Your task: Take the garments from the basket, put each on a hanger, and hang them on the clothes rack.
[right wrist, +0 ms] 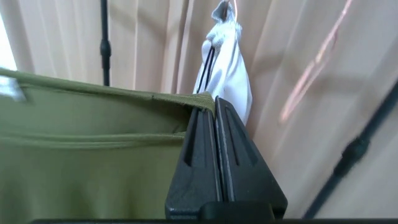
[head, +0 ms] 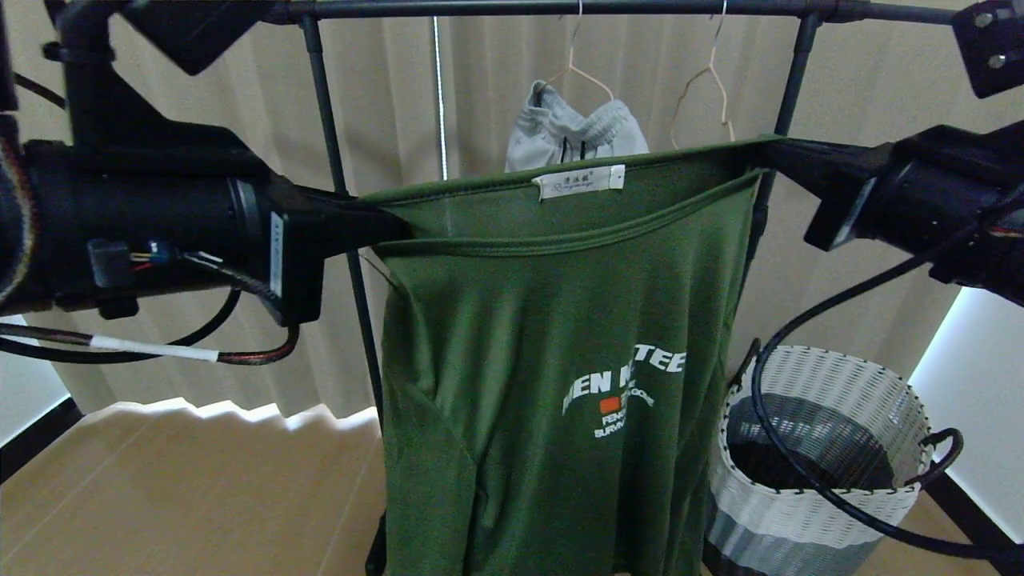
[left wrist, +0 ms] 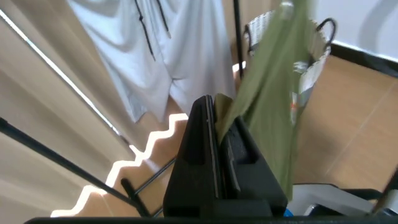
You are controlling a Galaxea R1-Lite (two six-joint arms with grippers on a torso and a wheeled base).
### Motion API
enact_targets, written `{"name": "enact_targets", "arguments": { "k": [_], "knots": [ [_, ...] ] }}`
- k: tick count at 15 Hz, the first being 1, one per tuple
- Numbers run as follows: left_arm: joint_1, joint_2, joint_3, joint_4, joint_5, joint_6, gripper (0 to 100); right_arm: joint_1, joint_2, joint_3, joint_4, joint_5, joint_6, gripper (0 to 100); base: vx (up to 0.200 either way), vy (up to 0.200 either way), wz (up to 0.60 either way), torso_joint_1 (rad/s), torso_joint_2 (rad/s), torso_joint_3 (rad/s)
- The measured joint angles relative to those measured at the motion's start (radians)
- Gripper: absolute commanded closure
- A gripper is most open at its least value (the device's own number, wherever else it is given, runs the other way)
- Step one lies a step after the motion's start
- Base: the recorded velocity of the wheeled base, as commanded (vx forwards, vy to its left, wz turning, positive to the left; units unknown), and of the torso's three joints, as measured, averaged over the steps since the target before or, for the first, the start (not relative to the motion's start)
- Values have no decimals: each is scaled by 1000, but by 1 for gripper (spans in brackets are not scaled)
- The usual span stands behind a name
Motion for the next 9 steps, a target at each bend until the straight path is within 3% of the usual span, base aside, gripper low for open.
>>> {"name": "enact_targets", "arguments": {
  "k": [4,9],
  "knots": [
    [-34,-77,60,-5,-4,1,100,-8,129,-63,-84,3,0,100,0,0,0,0,0,0],
    [-55,-103,79,-6,-1,1,100,-9,171,-66,-96,-3,0,100,0,0,0,0,0,0]
  ]
}}
